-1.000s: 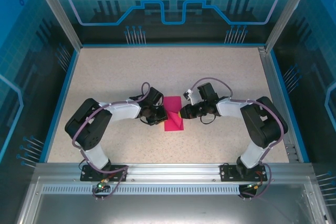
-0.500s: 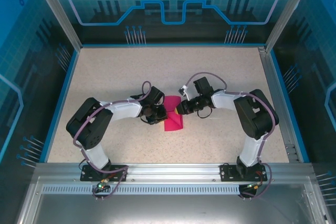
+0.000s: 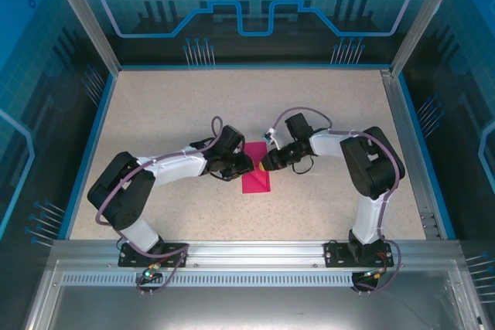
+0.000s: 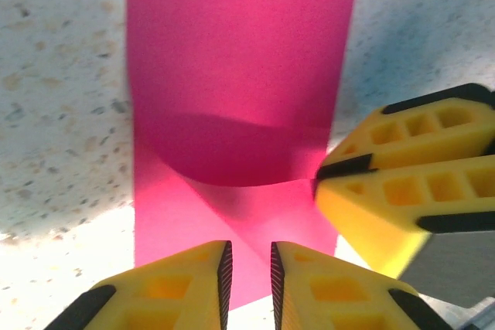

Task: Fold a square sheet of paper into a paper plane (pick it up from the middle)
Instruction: Fold the triangle a second time at the center of the table.

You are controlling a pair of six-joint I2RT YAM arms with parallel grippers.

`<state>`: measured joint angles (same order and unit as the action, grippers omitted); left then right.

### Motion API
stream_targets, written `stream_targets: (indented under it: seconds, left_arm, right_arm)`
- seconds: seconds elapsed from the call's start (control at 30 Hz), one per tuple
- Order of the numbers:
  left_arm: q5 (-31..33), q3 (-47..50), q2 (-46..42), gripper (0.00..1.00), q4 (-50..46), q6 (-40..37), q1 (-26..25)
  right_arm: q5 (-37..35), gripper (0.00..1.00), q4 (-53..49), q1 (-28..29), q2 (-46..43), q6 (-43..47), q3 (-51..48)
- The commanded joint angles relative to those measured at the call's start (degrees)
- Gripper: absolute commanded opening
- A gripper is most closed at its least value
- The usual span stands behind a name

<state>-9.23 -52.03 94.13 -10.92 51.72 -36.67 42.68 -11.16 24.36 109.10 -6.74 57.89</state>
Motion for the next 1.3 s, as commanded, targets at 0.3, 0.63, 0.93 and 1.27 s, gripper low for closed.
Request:
stream_targets:
  seconds: [0.3, 0.63, 0.93, 1.27]
  left_arm:
    - [-1.4, -0.5, 4.9, 0.23, 8.0, 5.2, -0.4]
    - [-0.3, -0.8, 5.4, 0.23, 7.2, 5.6, -0.4]
    - [-0.4, -0.6, 5.2, 0.23, 7.2, 5.3, -0.4]
    - [-0.2, -0.1, 2.3, 0.3, 6.5, 3.8, -0.4]
  right_arm:
    - [3.9, 0.23, -0.3, -1.7, -0.7, 0.0, -0.6]
    - [5.2, 0.39, 4.2, -1.7, -5.4, -3.6, -6.2]
    - [2.6, 0.2, 5.5, -1.7, -4.3, -4.9, -6.5]
    - [0.9, 0.11, 2.0, -2.5, -0.8, -2.3, -3.7]
